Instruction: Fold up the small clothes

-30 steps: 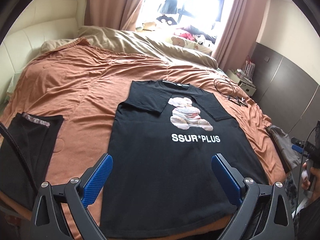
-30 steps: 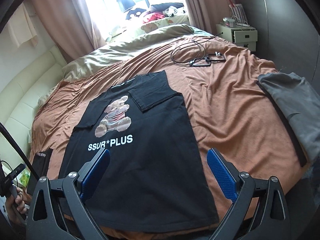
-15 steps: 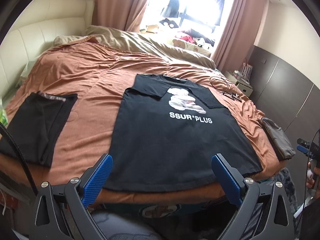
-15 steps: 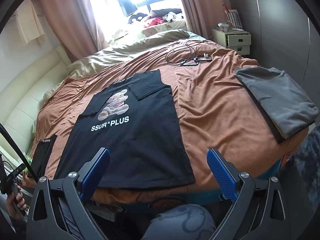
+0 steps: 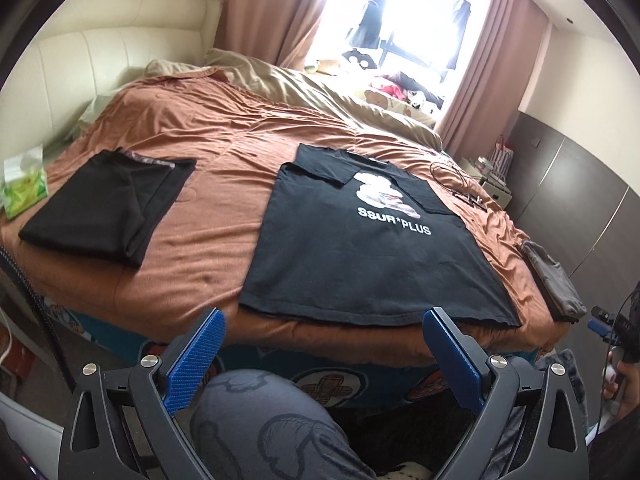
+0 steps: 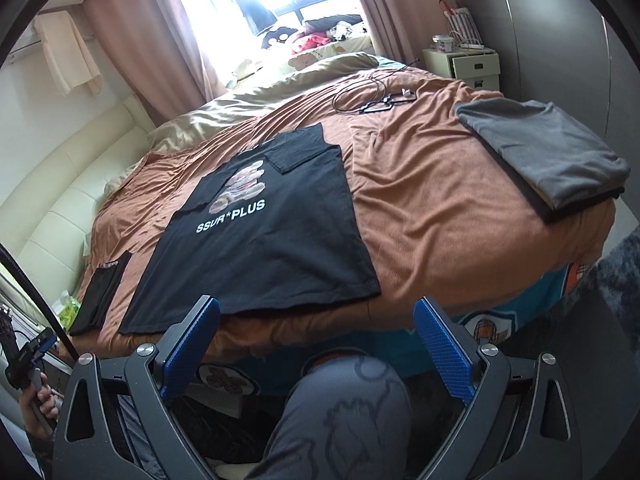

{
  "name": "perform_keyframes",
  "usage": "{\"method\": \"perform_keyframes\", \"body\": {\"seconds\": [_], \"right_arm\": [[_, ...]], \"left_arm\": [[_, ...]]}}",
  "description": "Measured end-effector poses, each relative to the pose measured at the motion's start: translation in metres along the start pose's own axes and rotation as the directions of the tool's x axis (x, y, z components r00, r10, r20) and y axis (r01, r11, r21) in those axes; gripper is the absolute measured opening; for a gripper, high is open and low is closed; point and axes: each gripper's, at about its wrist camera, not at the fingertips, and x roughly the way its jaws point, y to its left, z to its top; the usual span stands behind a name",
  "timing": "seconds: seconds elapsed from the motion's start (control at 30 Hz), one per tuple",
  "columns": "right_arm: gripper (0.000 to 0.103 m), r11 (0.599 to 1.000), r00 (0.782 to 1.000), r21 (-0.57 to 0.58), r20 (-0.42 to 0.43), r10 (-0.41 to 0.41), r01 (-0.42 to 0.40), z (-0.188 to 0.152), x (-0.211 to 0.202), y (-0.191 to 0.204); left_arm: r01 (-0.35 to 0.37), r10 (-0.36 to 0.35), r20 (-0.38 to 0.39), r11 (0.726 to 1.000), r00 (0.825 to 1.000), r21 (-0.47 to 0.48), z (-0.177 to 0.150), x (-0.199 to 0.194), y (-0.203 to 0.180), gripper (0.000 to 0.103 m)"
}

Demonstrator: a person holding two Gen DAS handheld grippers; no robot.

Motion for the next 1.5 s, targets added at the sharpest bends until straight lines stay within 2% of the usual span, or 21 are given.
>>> {"method": "perform_keyframes", "body": {"seconds": [0.17, 0.33, 0.47, 0.53, 0.63, 0.7, 0.87, 1.0, 1.1, 1.33, 1.5], "right_arm": [[0.097, 0.998, 0.999, 0.029, 0.009, 0.049, -0.049, -0.012, 0.01, -0.011], [0.097, 0.994, 0.997, 0.082, -0.002, 0.071, -0.071, -0.019, 0.034, -0.025], [0.09, 0.989, 0.995, 0.119, -0.016, 0.094, -0.092, -0.017, 0.061, -0.033], [0.086, 0.987, 0.996, 0.135, -0.027, 0.087, -0.083, -0.015, 0.078, -0.036], [0.08, 0.981, 0.994, 0.171, -0.044, 0.1, -0.092, -0.012, 0.107, -0.04], [0.077, 0.976, 0.993, 0.199, -0.061, 0.102, -0.088, -0.012, 0.124, -0.043], [0.068, 0.96, 0.988, 0.264, -0.098, 0.12, -0.091, -0.009, 0.161, -0.05], [0.068, 0.948, 0.986, 0.302, -0.098, 0.134, -0.099, -0.004, 0.178, -0.054], [0.068, 0.951, 0.989, 0.301, -0.099, 0.108, -0.073, -0.001, 0.186, -0.057], [0.068, 0.936, 0.99, 0.348, -0.103, 0.091, -0.05, 0.001, 0.203, -0.068], [0.068, 0.915, 0.989, 0.394, -0.075, 0.125, -0.086, -0.007, 0.204, -0.071]], "left_arm": [[-0.018, 0.018, 0.008, 0.999, 1.0, -0.042, -0.01, 0.004, 0.021, 0.097], [-0.026, 0.024, -0.023, 0.994, 0.999, -0.106, -0.011, 0.025, 0.048, 0.08], [-0.03, 0.024, -0.036, 0.985, 0.999, -0.17, -0.005, 0.051, 0.07, 0.073], [-0.031, 0.021, -0.055, 0.978, 0.998, -0.206, -0.004, 0.069, 0.081, 0.066], [-0.025, 0.004, -0.081, 0.967, 0.997, -0.254, -0.005, 0.095, 0.093, 0.063], [-0.025, -0.006, -0.107, 0.957, 0.994, -0.288, -0.007, 0.111, 0.1, 0.062], [-0.011, -0.05, -0.155, 0.929, 0.987, -0.369, -0.013, 0.144, 0.111, 0.054], [-0.008, -0.073, -0.172, 0.901, 0.982, -0.434, -0.016, 0.161, 0.12, 0.05], [-0.006, -0.095, -0.191, 0.882, 0.977, -0.471, -0.018, 0.174, 0.124, 0.046], [-0.035, -0.07, -0.179, 0.851, 0.981, -0.524, -0.02, 0.181, 0.125, 0.044], [-0.025, -0.077, -0.153, 0.817, 0.985, -0.576, -0.026, 0.178, 0.123, 0.044]]}}
